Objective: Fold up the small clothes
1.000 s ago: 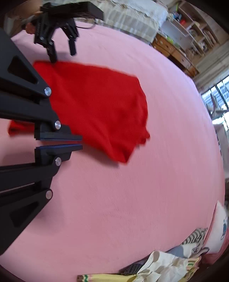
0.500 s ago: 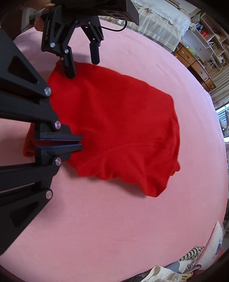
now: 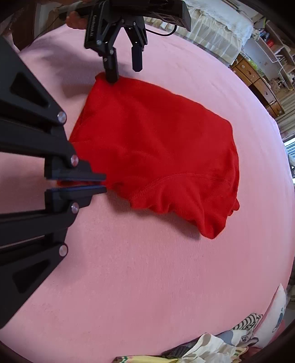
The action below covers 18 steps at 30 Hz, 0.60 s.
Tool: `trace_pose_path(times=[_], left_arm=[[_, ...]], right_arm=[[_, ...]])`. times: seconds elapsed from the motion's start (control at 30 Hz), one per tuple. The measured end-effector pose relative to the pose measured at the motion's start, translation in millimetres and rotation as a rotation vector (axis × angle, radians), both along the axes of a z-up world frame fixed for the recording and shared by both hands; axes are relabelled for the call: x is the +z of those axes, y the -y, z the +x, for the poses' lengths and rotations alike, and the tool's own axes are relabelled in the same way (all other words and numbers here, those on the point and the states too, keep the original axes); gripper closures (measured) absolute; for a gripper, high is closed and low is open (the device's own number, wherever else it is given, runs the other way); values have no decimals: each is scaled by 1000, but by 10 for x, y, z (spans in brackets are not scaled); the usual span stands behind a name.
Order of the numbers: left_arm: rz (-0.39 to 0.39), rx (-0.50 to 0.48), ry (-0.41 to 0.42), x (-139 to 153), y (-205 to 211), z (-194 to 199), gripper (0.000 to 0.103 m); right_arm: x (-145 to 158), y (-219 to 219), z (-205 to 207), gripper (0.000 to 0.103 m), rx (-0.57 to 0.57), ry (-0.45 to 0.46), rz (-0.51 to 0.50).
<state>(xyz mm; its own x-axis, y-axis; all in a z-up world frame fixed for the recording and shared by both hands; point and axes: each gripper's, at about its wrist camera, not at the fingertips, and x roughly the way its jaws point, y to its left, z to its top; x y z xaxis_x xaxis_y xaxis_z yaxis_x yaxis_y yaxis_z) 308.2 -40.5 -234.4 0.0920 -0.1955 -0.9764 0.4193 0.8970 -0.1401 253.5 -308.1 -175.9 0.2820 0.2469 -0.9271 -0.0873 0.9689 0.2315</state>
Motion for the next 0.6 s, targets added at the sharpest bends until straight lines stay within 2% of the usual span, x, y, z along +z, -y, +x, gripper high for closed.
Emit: trace_pose_path(times=[0.07, 0.13, 0.2, 0.3, 0.47, 0.6], left_arm=[[9, -9, 27, 100, -14, 46, 22], [8, -4, 48, 187, -60, 126, 21], [-3, 6, 55, 231, -126, 230, 20], [-13, 30, 51, 236, -175, 430, 20], [-26, 54, 49, 155, -86, 768, 20], [-59, 89, 8, 40, -36, 1023, 20]], right_arm=[[43, 70, -2, 80, -14, -4, 45], [90, 136, -2, 55, -34, 3, 75], [127, 186, 14, 46, -58, 16, 103], [132, 253, 71, 45, -91, 21, 158], [22, 286, 196, 45, -104, 8, 164], [-98, 269, 307, 45, -96, -10, 185]])
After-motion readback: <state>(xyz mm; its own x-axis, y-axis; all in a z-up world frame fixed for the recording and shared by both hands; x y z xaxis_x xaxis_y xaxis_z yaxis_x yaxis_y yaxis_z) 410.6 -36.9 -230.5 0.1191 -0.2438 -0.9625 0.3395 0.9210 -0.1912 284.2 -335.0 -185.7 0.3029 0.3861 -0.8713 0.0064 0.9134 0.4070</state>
